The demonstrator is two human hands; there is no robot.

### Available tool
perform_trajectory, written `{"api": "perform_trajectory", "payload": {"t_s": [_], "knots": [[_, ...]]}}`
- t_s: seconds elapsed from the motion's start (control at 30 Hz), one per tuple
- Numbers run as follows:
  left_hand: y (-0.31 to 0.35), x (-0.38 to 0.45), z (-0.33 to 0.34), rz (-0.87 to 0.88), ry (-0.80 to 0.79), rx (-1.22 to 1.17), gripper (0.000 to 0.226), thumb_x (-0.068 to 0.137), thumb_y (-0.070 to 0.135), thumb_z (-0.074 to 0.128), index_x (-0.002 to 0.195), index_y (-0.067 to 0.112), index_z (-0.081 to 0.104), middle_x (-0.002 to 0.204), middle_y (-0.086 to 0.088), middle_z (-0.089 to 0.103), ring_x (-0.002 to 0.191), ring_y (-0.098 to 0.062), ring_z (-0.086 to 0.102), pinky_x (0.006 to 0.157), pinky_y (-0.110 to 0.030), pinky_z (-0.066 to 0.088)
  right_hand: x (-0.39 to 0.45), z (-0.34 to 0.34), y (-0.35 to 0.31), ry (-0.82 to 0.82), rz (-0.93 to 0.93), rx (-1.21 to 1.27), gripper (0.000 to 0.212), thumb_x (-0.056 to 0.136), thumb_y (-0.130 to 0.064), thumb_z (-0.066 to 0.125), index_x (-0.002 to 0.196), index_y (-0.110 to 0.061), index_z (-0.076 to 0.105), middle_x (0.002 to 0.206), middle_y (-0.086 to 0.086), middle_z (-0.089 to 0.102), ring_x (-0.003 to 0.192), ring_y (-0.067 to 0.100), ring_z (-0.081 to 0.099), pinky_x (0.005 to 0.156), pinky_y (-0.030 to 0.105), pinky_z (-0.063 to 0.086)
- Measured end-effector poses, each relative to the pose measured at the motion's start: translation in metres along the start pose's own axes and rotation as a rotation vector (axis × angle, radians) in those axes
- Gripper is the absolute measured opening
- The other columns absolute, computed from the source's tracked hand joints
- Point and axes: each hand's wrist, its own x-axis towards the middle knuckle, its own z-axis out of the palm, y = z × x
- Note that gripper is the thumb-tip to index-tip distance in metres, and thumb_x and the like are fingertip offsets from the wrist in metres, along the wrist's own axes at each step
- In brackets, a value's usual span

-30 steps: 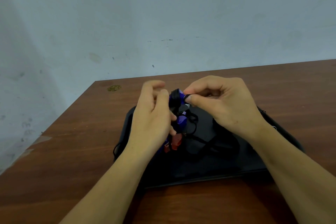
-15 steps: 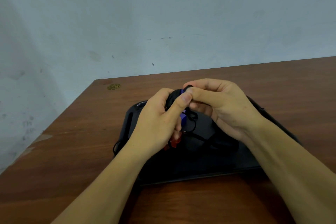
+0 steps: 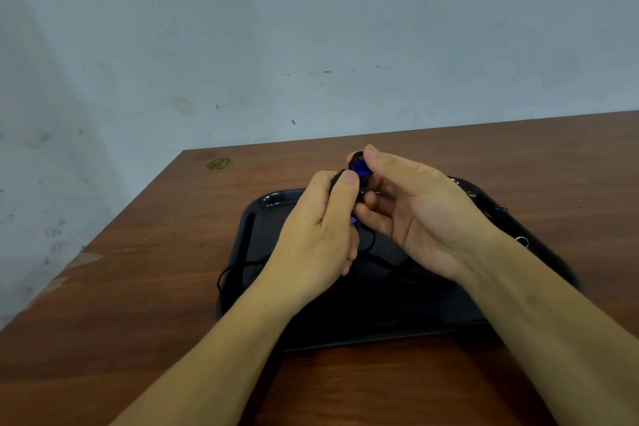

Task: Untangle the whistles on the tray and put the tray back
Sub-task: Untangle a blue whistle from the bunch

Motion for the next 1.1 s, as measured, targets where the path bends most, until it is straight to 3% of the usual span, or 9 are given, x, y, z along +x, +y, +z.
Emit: {"api": "perform_trajectory", "payload": {"t_s": [0.13, 0.3, 0.47, 0.63, 0.73, 0.83, 0.9, 1.1], "knots": [[0.003, -0.001, 0.001, -0.013, 0.043, -0.054, 0.035, 0.106, 0.04, 0.036, 0.101, 0.011, 0.055, 0.057, -0.008, 0.049, 0.04, -0.013, 0.044, 0.041, -0.027, 0.038, 0.001, 0.003, 0.005, 0.021, -0.011, 0.044, 0.029, 0.094, -0.029, 0.065, 0.108, -0.005, 0.075, 0.079, 0.002, 0.063, 0.065, 0.009, 0.058, 0.064, 0.022, 0.059], [0.003, -0.002, 0.004, -0.013, 0.051, -0.086, 0.033, 0.106, 0.041, 0.035, 0.094, 0.016, 0.052, 0.058, -0.001, 0.049, 0.041, -0.012, 0.044, 0.043, -0.027, 0.038, 0.001, 0.007, 0.01, 0.04, -0.131, -0.023, 0.019, 0.096, -0.026, 0.063, 0.11, -0.018, 0.074, 0.077, -0.003, 0.067, 0.064, 0.009, 0.057, 0.061, 0.026, 0.056], [0.001, -0.002, 0.005, 0.0, 0.042, -0.09, 0.036, 0.105, 0.045, 0.031, 0.087, 0.022, 0.052, 0.054, -0.01, 0.05, 0.043, -0.022, 0.044, 0.049, -0.032, 0.037, 0.0, 0.009, 0.018, 0.144, -0.523, -0.393, 0.015, 0.099, -0.016, 0.059, 0.098, -0.014, 0.074, 0.074, -0.007, 0.07, 0.056, 0.005, 0.062, 0.051, 0.023, 0.053], [0.002, 0.003, 0.007, -0.169, 0.078, -0.303, 0.04, 0.097, 0.055, 0.041, 0.076, 0.023, 0.052, 0.05, -0.004, 0.048, 0.043, -0.024, 0.042, 0.051, -0.035, 0.032, 0.007, -0.005, 0.022, 0.207, -0.682, -0.82, 0.019, 0.1, -0.032, 0.058, 0.104, -0.031, 0.076, 0.093, -0.01, 0.068, 0.088, 0.016, 0.066, 0.07, 0.04, 0.058], [0.003, 0.006, 0.007, -0.209, 0.111, -0.437, 0.047, 0.093, 0.062, 0.048, 0.076, 0.022, 0.064, 0.053, 0.0, 0.045, 0.042, -0.022, 0.042, 0.051, -0.035, 0.029, 0.006, -0.004, 0.02, 0.172, -0.718, -0.903, 0.022, 0.098, -0.035, 0.057, 0.109, -0.03, 0.076, 0.095, -0.011, 0.066, 0.095, 0.013, 0.065, 0.077, 0.032, 0.056], [0.005, 0.005, 0.006, -0.266, 0.135, -0.568, 0.039, 0.1, 0.052, 0.048, 0.093, 0.018, 0.066, 0.059, 0.0, 0.041, 0.045, -0.018, 0.042, 0.047, -0.03, 0.028, 0.006, -0.003, 0.021, 0.158, -0.72, -0.976, 0.027, 0.096, -0.039, 0.056, 0.112, -0.029, 0.075, 0.096, -0.011, 0.064, 0.095, 0.008, 0.063, 0.078, 0.017, 0.048], [0.004, 0.005, 0.004, -0.301, 0.116, -0.635, 0.034, 0.102, 0.045, 0.046, 0.1, 0.016, 0.063, 0.061, -0.001, 0.038, 0.047, -0.017, 0.04, 0.044, -0.028, 0.028, 0.008, -0.003, 0.022, 0.17, -0.686, -0.961, 0.024, 0.096, -0.037, 0.058, 0.111, -0.031, 0.075, 0.096, -0.011, 0.064, 0.094, 0.007, 0.063, 0.076, 0.015, 0.047], [0.003, 0.008, 0.002, -0.298, 0.129, -0.683, 0.027, 0.103, 0.033, 0.04, 0.092, 0.012, 0.051, 0.059, 0.0, 0.034, 0.046, -0.013, 0.033, 0.039, -0.024, 0.022, 0.006, 0.005, 0.025, 0.176, -0.545, -0.883, 0.023, 0.1, -0.034, 0.053, 0.103, -0.039, 0.075, 0.088, -0.008, 0.068, 0.084, 0.005, 0.064, 0.073, 0.014, 0.048]]}}
